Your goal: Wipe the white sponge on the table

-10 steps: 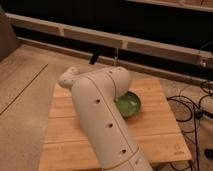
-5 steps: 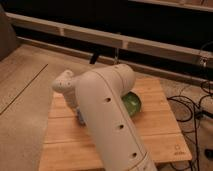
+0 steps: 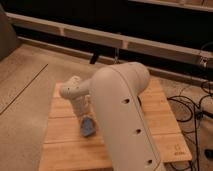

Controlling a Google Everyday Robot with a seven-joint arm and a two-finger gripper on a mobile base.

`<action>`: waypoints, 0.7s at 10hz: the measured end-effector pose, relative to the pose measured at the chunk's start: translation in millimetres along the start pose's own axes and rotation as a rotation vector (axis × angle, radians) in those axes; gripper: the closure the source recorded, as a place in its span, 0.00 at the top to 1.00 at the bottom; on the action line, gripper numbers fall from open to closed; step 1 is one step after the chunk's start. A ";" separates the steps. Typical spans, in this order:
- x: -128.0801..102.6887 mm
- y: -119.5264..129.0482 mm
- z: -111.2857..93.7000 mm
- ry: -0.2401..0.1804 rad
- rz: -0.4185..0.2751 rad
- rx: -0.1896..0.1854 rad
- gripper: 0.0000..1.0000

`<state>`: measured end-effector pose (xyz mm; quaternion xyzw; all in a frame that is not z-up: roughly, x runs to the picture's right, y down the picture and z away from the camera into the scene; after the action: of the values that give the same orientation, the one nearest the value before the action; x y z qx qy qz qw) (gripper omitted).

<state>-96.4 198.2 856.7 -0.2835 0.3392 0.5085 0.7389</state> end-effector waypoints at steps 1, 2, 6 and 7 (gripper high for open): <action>3.3 -9.1 2.3 0.013 0.018 0.011 0.00; 1.8 -21.0 2.7 0.019 0.031 0.035 0.00; -25.2 -59.4 -23.1 -0.001 0.026 0.170 0.00; -35.4 -66.4 -24.6 -0.005 0.019 0.193 0.00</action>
<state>-48.0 138.3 874.6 -0.2064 0.3874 0.4811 0.7589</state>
